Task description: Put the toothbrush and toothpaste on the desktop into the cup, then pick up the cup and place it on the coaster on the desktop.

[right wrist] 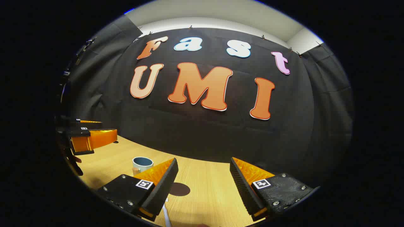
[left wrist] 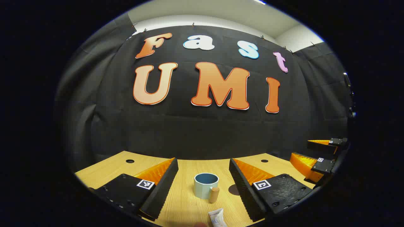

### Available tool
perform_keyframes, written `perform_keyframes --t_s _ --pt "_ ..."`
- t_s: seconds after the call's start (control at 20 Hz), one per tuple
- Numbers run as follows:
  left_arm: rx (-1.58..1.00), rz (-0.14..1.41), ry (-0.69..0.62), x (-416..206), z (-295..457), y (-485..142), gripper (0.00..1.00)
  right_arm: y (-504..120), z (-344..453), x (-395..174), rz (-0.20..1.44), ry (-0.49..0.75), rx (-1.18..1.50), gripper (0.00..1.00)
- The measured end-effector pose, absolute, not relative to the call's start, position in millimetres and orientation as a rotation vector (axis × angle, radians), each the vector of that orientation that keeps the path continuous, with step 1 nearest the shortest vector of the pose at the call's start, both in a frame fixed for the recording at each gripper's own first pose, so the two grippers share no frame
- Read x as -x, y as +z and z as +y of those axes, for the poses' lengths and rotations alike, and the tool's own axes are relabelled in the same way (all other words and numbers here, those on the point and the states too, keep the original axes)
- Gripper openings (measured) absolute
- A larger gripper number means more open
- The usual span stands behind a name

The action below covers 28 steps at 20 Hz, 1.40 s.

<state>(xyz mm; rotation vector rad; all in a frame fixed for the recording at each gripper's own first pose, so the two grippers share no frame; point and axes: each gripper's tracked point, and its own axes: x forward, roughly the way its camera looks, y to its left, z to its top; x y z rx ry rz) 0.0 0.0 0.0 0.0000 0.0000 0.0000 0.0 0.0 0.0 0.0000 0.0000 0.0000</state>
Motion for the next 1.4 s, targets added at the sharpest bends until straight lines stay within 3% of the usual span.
perform_keyframes --t_s 0.8,1.4 --pt "-0.044 -0.012 0.009 4 -6 3 0.97 -6 19 6 0.028 0.084 -0.070 0.98" --pt "-0.042 0.283 -0.018 21 -26 -104 0.98 -116 55 16 0.340 0.219 -0.126 0.94"
